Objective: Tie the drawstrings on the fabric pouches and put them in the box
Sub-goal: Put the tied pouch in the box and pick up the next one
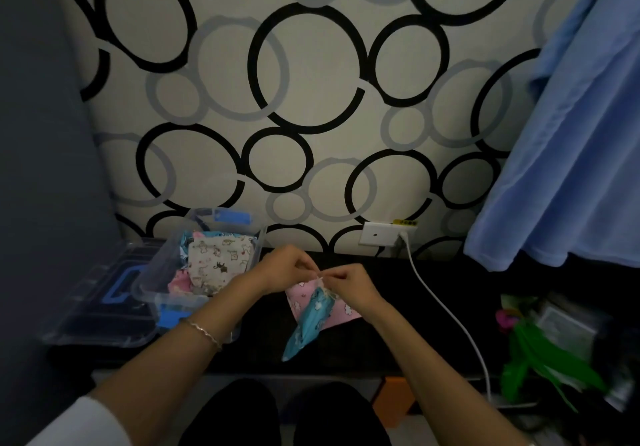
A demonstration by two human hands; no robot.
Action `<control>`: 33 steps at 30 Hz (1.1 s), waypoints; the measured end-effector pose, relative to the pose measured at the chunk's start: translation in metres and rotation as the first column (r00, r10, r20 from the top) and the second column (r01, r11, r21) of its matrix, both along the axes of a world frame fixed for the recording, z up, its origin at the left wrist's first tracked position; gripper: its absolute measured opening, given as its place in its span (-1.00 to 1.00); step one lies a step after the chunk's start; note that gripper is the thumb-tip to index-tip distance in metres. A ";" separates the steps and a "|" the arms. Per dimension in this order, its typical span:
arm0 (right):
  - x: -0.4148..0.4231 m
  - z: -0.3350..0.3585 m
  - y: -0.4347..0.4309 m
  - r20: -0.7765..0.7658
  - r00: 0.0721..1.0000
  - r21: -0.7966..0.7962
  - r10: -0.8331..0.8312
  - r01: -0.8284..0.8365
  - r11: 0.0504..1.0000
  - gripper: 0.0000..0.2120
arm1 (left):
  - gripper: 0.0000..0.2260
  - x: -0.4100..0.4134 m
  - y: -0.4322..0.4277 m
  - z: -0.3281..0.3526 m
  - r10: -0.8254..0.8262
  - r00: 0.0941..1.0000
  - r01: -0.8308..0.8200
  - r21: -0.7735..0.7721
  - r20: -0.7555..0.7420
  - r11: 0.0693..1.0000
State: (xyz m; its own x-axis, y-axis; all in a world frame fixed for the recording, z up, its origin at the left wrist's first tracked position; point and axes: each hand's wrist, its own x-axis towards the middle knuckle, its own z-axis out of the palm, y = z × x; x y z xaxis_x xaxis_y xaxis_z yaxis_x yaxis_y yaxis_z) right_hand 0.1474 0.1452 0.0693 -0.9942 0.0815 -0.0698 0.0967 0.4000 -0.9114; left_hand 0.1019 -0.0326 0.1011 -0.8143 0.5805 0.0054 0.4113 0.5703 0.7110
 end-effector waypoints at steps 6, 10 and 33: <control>0.003 0.000 -0.007 0.007 0.995 0.068 0.101 -0.101 0.993 -0.85 | -0.92 -0.003 0.001 0.001 0.024 0.999 -0.026 0.105 0.024 0.994; 0.004 -0.001 -0.010 0.002 1.000 -0.049 0.015 -0.014 0.999 -0.88 | -0.90 -0.001 -0.003 -0.002 0.012 0.997 -0.027 0.187 0.080 0.982; 0.012 -0.009 0.000 0.144 0.983 -0.467 0.113 -0.033 0.884 -0.84 | -0.92 0.008 0.009 -0.018 0.208 0.925 -0.265 0.150 0.317 0.952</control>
State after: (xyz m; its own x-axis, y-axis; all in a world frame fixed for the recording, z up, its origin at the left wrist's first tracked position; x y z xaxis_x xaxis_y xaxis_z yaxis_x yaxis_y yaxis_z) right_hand 0.1594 0.1453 0.0604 -0.9675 -0.0716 -0.2424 0.2462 -0.0494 -0.9680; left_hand 0.1100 -0.0240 0.0826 -0.9089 0.3825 -0.1660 0.0367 0.4701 0.8819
